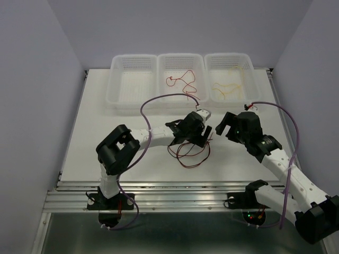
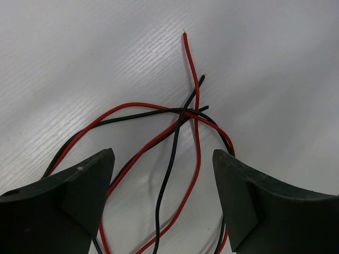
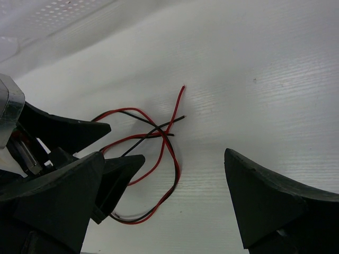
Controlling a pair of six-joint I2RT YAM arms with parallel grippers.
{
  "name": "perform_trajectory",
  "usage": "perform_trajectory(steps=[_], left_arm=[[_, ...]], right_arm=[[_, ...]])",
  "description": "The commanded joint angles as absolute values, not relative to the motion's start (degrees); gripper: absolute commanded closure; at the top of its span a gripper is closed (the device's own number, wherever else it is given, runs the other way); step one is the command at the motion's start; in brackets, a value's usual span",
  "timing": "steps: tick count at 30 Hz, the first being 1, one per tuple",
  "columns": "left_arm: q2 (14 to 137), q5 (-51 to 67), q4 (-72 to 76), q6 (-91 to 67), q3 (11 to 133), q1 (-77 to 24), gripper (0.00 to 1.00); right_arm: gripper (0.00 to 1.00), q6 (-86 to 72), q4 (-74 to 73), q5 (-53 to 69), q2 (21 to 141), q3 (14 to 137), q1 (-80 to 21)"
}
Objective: Untangle the cables
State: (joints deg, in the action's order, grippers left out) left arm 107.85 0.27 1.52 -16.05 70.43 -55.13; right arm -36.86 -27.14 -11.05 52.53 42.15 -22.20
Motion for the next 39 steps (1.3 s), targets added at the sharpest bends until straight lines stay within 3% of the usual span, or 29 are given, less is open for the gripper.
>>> perform_trajectory(steps=[1,9,13,24,30,32,33,36,39], left_arm=[[106.2,2.1,4.0,-16.8,71.5,-56.1,0.15],[105.6,-1.3,1.5,-17.0,70.3,-58.3,0.16],[105.9,-2.5,0.7,-17.3,69.7,-59.0,0.28],[105.6,-7.0,-1.8,-17.8,68.4,-59.2,0.3],[105.6,-6.2,-1.8,-18.0,67.9,-59.5,0.49],[105.2,-7.0,-2.0,-18.5,67.9,-59.5,0.67],[104.3,-7.5,-2.1,-18.7,67.9,-59.6,0.82],[101.1,-8.4,-2.3,-19.9,67.9,-59.5,1.0],[96.8,-10.4,-3.0,-21.1,68.5,-59.5,1.0]], right_arm=[[0.0,-36.2,-27.0,-13.3,52.6,41.8,-22.3],[0.0,-36.0,-27.0,-13.1,52.2,41.6,-22.3],[0.0,-36.1,-27.0,-12.8,51.2,41.1,-22.3],[0.0,-36.4,-27.6,-12.0,49.7,40.9,-22.3],[0.0,-36.3,-27.7,-12.3,49.4,40.8,-22.3],[0.0,-36.3,-27.8,-12.4,49.4,40.8,-22.3],[0.0,-36.3,-27.7,-12.3,49.3,40.8,-22.3],[0.0,-36.0,-27.7,-12.1,49.3,40.7,-22.3],[0.0,-35.2,-27.7,-11.3,49.1,40.6,-22.3]])
